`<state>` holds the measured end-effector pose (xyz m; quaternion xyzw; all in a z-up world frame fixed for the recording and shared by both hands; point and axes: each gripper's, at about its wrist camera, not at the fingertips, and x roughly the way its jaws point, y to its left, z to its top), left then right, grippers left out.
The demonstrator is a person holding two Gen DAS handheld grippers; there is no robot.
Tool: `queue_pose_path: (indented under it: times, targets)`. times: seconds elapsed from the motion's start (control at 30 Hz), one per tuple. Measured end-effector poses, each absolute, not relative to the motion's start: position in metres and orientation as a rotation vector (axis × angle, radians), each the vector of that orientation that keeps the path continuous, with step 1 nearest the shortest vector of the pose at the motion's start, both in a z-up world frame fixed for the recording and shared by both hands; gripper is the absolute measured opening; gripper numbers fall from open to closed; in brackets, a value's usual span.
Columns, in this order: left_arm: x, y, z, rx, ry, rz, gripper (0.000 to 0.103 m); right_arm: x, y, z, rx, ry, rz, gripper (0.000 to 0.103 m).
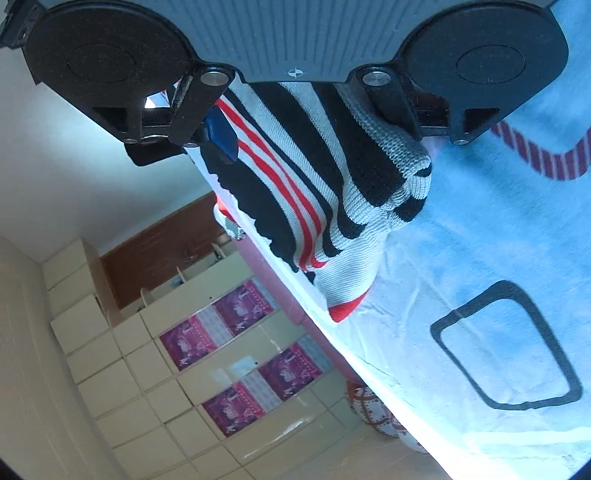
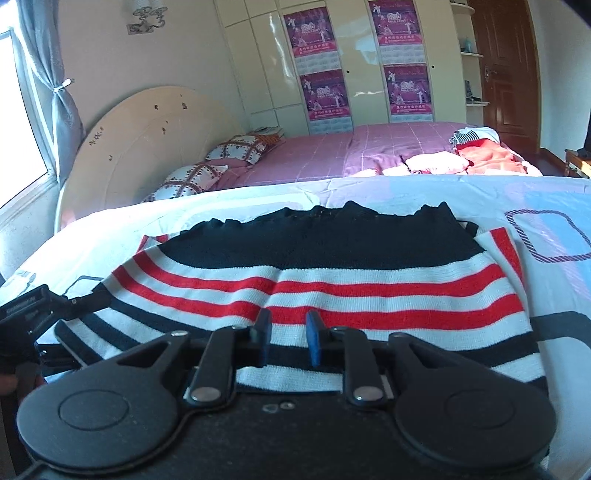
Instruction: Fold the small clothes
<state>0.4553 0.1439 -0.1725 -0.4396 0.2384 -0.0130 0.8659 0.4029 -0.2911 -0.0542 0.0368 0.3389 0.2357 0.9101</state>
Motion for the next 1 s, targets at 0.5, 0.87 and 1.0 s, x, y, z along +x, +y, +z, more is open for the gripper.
queue_pose_path:
  times: [0.5,0.87,1.0]
  targets:
    - [0.469,0.157,-0.207,-1.128,0.449,-0.018,0.015,0.408,-0.254,-0.047,0.032,0.772,0.363,0.020]
    - [0.473,0.167,-0.210,-1.120,0.468,-0.052,0.015,0.425,-0.237,-0.077,-0.083,0.831,0.341,0.016]
    - [0.477,0.167,-0.204,-1.104,0.439,-0.064,0.015,0.413,-0.229,-0.084,-0.193,0.763,0.358,0.016]
